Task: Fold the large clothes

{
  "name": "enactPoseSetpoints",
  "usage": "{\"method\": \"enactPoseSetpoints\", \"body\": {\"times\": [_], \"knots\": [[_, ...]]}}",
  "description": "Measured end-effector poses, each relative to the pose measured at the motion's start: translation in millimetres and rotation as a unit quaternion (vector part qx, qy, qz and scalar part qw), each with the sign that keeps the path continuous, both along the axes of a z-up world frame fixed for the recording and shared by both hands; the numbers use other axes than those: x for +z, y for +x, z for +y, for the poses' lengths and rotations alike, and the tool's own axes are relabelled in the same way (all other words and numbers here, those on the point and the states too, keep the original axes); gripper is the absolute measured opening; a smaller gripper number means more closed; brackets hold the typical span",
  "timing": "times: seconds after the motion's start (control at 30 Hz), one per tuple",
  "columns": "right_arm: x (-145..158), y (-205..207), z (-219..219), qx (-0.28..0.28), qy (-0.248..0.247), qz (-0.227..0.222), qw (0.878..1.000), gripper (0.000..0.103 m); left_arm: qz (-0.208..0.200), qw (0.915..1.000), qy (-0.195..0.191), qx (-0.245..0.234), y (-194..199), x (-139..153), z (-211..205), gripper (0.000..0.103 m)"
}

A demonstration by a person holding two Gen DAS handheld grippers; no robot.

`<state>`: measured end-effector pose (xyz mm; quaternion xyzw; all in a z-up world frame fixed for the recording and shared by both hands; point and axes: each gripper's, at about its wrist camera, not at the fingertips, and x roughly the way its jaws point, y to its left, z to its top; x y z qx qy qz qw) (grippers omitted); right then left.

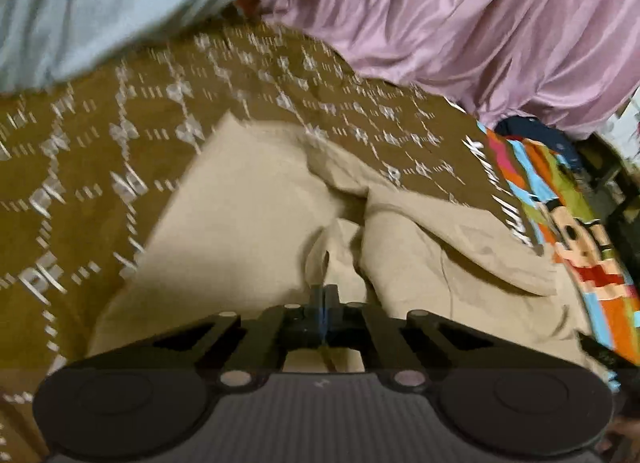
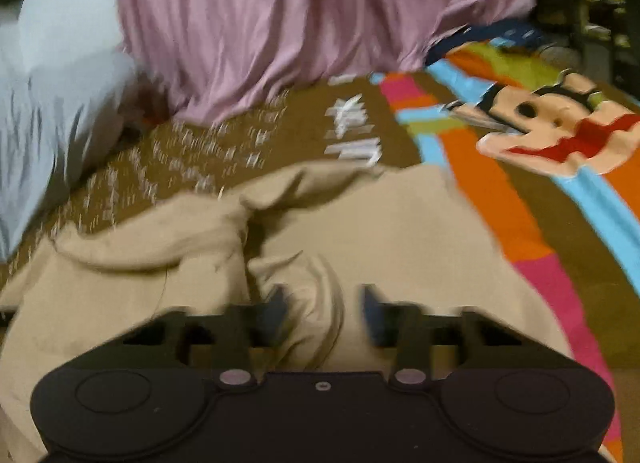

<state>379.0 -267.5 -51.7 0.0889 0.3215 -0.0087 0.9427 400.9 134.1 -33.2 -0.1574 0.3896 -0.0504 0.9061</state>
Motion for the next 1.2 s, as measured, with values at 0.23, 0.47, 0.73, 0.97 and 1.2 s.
{"method": "enactPoseSetpoints", "body": {"times": [0.23,0.47,0.73,0.97,1.2], "knots": [[-3.8,2.4,6.6,0.001,-0.049,-0.010,0.999,0.000,0.045,0.9979,0.036,0.030,1.1,-17.5,-3.2,0.000],[6.9,-13.3,0.9,-0.017,-0.034,-0.028,0.999,0.018,0.015,0.9982,0.020,0.055,-21.8,11.0,9.0,0.010],[34.2,-40.2,52.2,0.109,-0.079,-0.083,0.987,0.033,-0.015,0.9957,0.089,-0.023,-41.1,27.0,-52.3,0.039],[-6.2,-23.1,69.5,0.134,-0.149,-0.022,0.979,0.034,0.051,0.9885,0.142,-0.015,-31.6,-10.5,-75.8,0.041],[44.2,-79.3,49.0,0.165,-0.110,-0.044,0.979,0.055,0.013,0.9900,0.139,-0.016,-93.4,41.4,-61.2,0.088]]}}
